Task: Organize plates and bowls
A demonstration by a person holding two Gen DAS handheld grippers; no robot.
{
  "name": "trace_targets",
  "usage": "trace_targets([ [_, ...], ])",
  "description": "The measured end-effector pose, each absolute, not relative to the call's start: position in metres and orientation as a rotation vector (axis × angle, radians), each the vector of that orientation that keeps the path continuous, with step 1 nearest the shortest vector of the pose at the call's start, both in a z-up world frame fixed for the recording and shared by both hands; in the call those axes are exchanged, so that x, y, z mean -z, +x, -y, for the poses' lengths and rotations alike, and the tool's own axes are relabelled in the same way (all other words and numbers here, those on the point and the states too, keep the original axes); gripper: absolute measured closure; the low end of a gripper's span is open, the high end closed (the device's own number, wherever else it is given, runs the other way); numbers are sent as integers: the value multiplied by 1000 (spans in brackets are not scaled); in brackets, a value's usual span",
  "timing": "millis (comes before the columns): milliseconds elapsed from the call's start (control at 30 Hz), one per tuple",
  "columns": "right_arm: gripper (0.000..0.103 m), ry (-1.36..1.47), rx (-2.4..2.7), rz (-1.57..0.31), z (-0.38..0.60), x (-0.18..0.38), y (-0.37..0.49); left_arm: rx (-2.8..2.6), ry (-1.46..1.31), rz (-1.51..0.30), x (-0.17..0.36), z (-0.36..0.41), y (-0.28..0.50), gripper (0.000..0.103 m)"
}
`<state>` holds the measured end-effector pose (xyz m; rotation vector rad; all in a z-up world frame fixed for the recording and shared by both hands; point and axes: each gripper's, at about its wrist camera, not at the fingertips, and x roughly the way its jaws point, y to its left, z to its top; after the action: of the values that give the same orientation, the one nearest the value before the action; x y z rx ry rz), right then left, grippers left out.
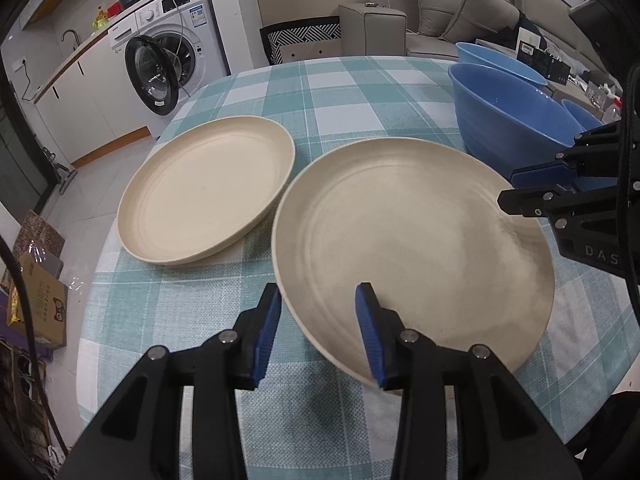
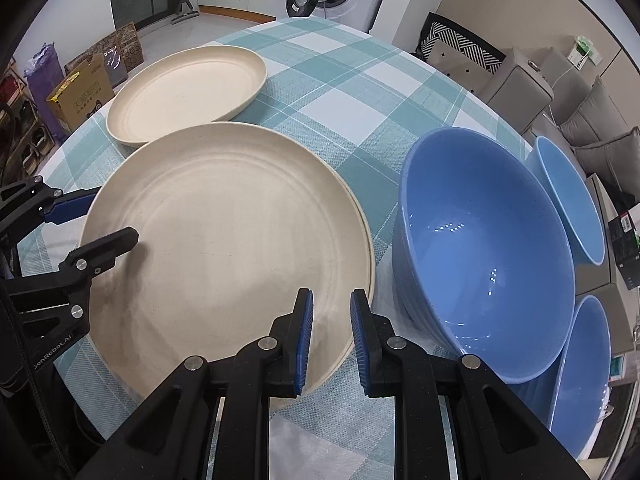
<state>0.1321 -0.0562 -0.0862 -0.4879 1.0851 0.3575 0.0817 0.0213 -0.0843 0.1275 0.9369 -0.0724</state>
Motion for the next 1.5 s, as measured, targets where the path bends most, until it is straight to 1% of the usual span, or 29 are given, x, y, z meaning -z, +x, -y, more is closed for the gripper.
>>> trace_targets([
  [33, 84, -486, -359, -1086, 56, 86, 132, 74, 128, -936, 84, -22, 81, 58],
  [100, 83, -482, -370, -1089, 57, 86, 132, 80, 127, -932, 83, -23, 81, 55],
  [167, 79, -478, -380, -1086, 58, 86, 131, 91, 111, -930, 80, -25, 81, 52],
  [200, 78, -475, -388, -1085, 59, 85, 130, 97, 96, -926, 79, -28, 81, 48],
  [300, 73, -473, -408, -1074, 58, 84, 127, 114, 58, -911, 73, -34, 80, 46],
  [333, 70, -473, -420, -1067, 57, 83, 126, 120, 39, -909, 72, -37, 80, 45],
  [367, 65, -475, -427, -1063, 56, 82, 125, 126, 22, -907, 71, -40, 80, 45],
  [433, 59, -473, -440, -1051, 55, 80, 123, 136, -10, -902, 68, -45, 80, 44],
  [500, 55, -473, -456, -1036, 52, 77, 121, 138, -31, -892, 64, -50, 80, 43],
  [533, 52, -477, -469, -1025, 50, 75, 120, 137, -39, -885, 62, -53, 79, 41],
  [567, 47, -477, -475, -1019, 49, 73, 119, 131, -44, -877, 60, -54, 79, 41],
  [600, 43, -473, -481, -1008, 48, 70, 119, 121, -50, -866, 58, -57, 78, 38],
  [633, 37, -467, -485, -998, 48, 67, 118, 113, -59, -853, 55, -60, 77, 29],
  [667, 31, -456, -492, -984, 47, 63, 118, 107, -68, -840, 52, -62, 75, 23],
  [700, 28, -447, -496, -971, 47, 60, 118, 105, -79, -818, 47, -66, 73, 18],
  [767, 19, -430, -492, -944, 47, 52, 118, 107, -94, -790, 40, -71, 69, 14],
  [833, 16, -418, -489, -922, 47, 45, 118, 103, -99, -771, 35, -75, 67, 7],
  [900, 14, -401, -480, -907, 48, 39, 120, 104, -110, -756, 32, -80, 66, 5],
  [967, 5, -359, -479, -907, 51, 34, 123, 111, -132, -750, 29, -85, 65, 4],
  [1000, 5, -339, -483, -908, 52, 32, 124, 115, -143, -747, 28, -87, 64, 0],
  [1033, 4, -311, -491, -909, 54, 30, 127, 121, -152, -742, 27, -89, 64, 0],
  [1167, 1, -255, -512, -906, 59, 24, 130, 119, -160, -727, 22, -92, 62, 0],
  [1500, 1, -240, -534, -856, 66, 3, 130, 62, -188, -713, 17, -105, 66, 0],
])
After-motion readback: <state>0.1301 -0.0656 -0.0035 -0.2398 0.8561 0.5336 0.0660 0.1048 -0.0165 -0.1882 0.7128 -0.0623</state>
